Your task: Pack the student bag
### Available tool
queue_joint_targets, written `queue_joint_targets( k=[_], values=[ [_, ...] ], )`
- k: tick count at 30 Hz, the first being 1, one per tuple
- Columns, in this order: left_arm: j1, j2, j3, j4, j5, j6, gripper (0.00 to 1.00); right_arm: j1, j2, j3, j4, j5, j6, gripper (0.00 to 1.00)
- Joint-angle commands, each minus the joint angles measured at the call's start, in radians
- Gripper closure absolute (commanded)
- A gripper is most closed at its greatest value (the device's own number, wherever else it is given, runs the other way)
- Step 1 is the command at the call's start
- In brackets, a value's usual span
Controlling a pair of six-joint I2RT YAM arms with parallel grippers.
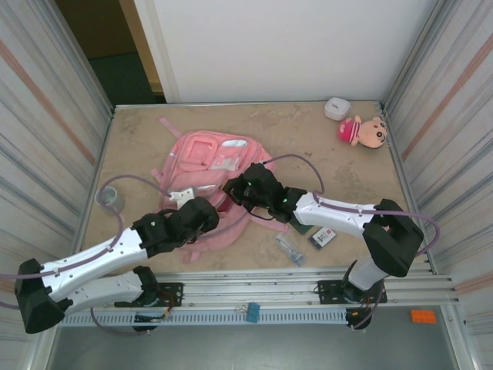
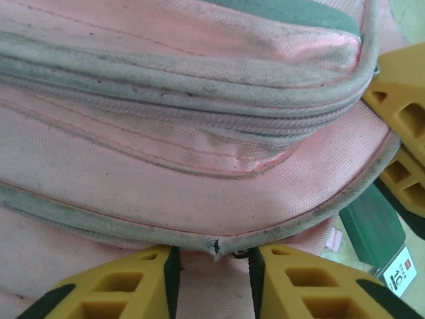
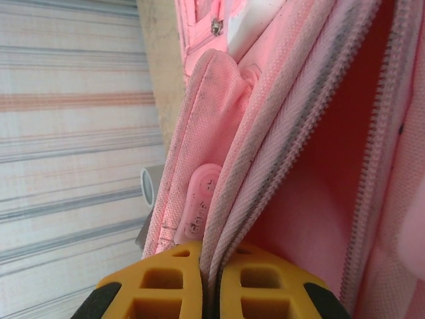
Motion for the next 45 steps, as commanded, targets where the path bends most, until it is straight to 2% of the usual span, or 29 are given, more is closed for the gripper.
queue_joint_targets(
  k=[1,8,14,17,24,31,36,40,43,45],
  values=[
    [0.010,-0.012,-0.022,0.066,0.024,-0.024,0.56,0.005,-0.027,0.068,0.067,-0.035,-0.033,1.00],
    [-0.021,0.005,0.003,0.091,0.022,-0.063,0.41,0.006,-0.034,0.072,0.062,-0.031,-0.034,1.00],
    [-0.020,0.048,-0.006,0.064,-0.002,-0.149,0.40,0.007,-0.044,0.075,0.055,-0.031,-0.041,1.00],
    [-0.012,0.065,-0.002,0.066,-0.014,-0.176,0.45,0.007,-0.051,0.081,0.037,-0.028,-0.055,1.00],
    [0.020,0.067,-0.006,0.075,0.018,-0.161,0.68,0.006,-0.069,0.078,0.019,-0.030,-0.068,1.00],
    [0.041,-0.020,-0.024,0.010,0.029,-0.119,0.76,-0.012,-0.091,0.073,-0.002,-0.044,-0.087,1.00],
    [0.098,-0.139,-0.091,-0.010,0.054,-0.091,0.81,-0.029,-0.093,0.082,0.009,-0.103,-0.089,1.00],
    [0.127,-0.189,-0.122,0.073,0.117,-0.029,0.77,-0.031,-0.085,0.103,0.006,-0.124,-0.095,1.00],
    [0.127,-0.178,-0.115,0.122,0.166,0.015,0.65,-0.029,-0.080,0.111,0.009,-0.124,-0.095,1.00],
    [0.126,-0.149,-0.098,0.125,0.180,0.040,0.62,-0.029,-0.076,0.115,0.012,-0.125,-0.093,1.00]
  ],
)
